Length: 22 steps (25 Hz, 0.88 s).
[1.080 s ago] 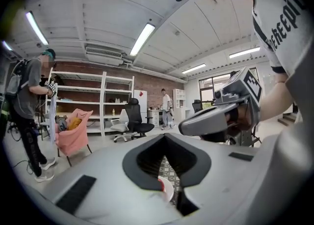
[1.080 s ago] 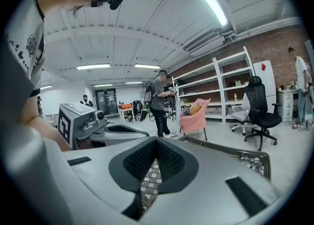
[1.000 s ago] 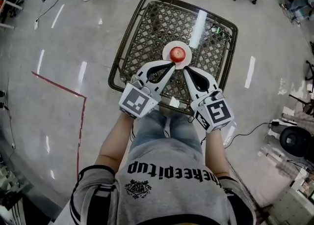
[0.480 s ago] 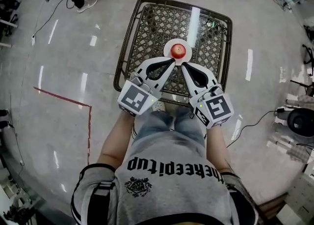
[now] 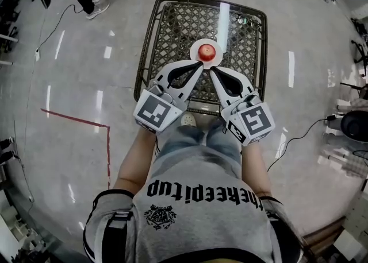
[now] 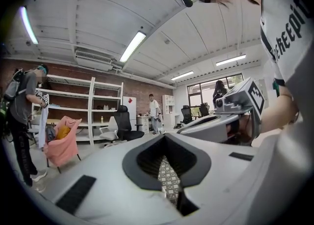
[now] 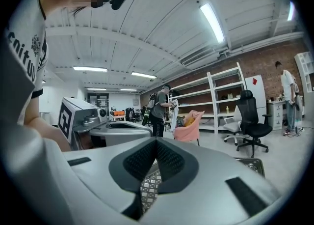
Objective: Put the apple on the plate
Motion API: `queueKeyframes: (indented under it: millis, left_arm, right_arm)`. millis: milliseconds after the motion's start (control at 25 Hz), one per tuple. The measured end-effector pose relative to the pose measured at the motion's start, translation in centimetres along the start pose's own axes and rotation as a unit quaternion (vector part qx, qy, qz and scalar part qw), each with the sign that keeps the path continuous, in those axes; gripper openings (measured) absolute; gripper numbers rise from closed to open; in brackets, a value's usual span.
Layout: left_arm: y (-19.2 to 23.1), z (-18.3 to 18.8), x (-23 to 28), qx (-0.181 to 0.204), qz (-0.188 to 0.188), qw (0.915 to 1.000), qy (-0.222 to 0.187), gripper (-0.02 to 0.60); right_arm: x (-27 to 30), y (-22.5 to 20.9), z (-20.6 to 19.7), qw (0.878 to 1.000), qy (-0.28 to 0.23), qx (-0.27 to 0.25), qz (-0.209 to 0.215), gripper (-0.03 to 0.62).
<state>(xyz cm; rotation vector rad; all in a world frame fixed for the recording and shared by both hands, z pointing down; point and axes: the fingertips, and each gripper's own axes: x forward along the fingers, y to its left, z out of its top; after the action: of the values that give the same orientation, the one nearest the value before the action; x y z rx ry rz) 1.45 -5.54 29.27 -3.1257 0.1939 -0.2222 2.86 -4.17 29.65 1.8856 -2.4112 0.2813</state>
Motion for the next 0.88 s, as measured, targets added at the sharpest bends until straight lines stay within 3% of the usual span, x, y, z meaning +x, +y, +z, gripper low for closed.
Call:
queueKeyframes:
  millis: [880]
  left_arm:
    - [-1.0,0.5,-1.9,-0.005,-0.003,0.9999,-0.008,0.008]
  right_arm:
    - [-0.6,2.0,0.9,1.000,-0.007,-0.022,0.004,0.002]
